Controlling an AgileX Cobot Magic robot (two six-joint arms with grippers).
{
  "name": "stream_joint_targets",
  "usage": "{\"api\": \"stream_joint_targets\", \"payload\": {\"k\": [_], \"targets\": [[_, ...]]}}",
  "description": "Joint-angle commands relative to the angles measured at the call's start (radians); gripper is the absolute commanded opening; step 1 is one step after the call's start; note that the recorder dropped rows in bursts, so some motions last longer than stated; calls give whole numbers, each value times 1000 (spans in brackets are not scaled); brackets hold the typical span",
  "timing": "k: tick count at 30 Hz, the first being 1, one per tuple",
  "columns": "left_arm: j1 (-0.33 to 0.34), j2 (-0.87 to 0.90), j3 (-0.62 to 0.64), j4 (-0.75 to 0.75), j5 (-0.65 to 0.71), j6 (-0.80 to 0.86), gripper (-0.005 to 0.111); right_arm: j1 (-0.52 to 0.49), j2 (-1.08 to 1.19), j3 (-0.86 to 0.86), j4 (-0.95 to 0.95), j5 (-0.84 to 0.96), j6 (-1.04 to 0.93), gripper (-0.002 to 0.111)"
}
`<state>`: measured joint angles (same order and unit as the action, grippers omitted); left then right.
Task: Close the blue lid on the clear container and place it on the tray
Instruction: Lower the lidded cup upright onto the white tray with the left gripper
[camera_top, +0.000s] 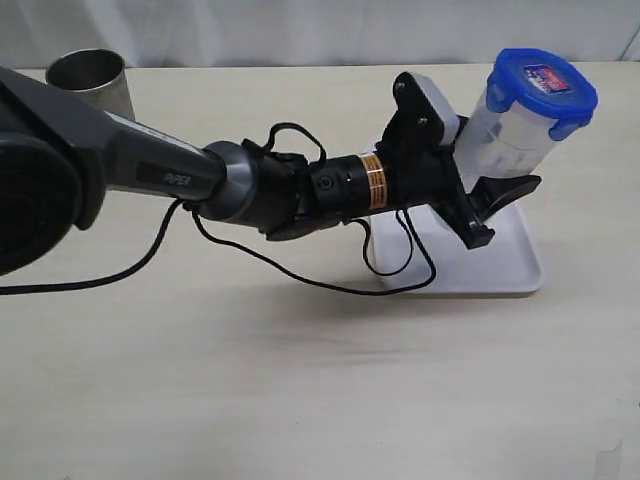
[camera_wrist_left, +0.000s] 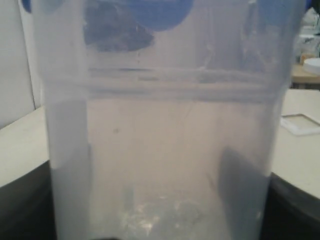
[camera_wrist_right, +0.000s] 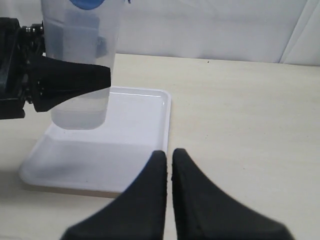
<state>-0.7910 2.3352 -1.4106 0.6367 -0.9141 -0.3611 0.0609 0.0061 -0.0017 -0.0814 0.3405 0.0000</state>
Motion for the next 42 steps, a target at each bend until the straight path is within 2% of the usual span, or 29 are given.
{"api": "stream_joint_targets", "payload": {"k": [1,7,11,14,22,33,37,39,42], "targets": [[0,61,-11,-138,-215,-7,0,-4,-6,2,-1,2,0,4],[0,130,-20,-267,-291,-7,0,-4,-6,2,-1,2,0,4],[0,182,-83,-222,-273,-9,0,-4,-6,2,-1,2,0,4],[0,214,-139,-146,-207,-14,0,-4,-6,2,-1,2,0,4],[0,229,-140,-160,-80,-12,0,-4,-6,2,-1,2,0,4],[0,229,-140,-159,-64,-12,1,-4,-6,2,-1,2,0,4],[0,229,-140,-159,-58,-12,17,-4,-6,2,-1,2,0,4],[0,229,-140,-159,-58,-12,31,-4,-6,2,-1,2,0,4],[0,229,-140,-159,-56,-12,61,-4,-6,2,-1,2,0,4]]}}
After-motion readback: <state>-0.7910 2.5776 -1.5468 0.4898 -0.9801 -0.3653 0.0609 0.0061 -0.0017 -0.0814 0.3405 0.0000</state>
